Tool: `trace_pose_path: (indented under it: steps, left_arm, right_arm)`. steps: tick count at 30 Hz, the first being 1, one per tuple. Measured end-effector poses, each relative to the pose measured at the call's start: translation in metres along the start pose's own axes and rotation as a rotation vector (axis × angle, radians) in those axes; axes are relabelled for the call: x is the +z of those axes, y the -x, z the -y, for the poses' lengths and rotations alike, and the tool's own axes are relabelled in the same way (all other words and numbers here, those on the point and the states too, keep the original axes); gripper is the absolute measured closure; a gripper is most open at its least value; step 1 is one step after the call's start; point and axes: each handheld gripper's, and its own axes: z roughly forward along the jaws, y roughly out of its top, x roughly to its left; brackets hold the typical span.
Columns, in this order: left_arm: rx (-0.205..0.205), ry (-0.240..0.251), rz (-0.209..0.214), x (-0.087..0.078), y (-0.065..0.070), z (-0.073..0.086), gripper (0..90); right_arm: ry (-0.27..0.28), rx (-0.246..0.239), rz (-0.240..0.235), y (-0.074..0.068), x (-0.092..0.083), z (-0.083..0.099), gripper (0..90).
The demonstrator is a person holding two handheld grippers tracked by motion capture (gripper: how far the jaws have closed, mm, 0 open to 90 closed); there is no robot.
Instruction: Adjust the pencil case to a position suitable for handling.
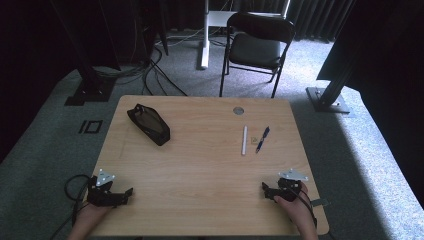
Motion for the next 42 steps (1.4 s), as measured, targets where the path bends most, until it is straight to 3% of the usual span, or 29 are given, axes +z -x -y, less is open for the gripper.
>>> trace_pose_path:
  steps: [22,28,33,42]
  left_arm:
    - [0.000,0.000,0.000,0.000,0.000,0.000,0.6]
    - [0.001,0.000,0.000,0.000,0.000,0.000,0.6]
    - [0.000,0.000,0.000,0.000,0.000,0.000,0.6]
    - [0.001,-0.001,0.000,0.000,0.000,0.000,0.6]
  right_arm:
    - [0.000,0.009,0.010,-0.001,0.003,-0.003,11.3]
    - [0.003,-0.009,0.005,-0.006,0.006,-0.006,11.3]
    - [0.004,-0.008,-0.020,-0.013,0.009,-0.009,11.3]
    - [0.019,-0.054,-0.074,-0.025,0.017,-0.019,11.4]
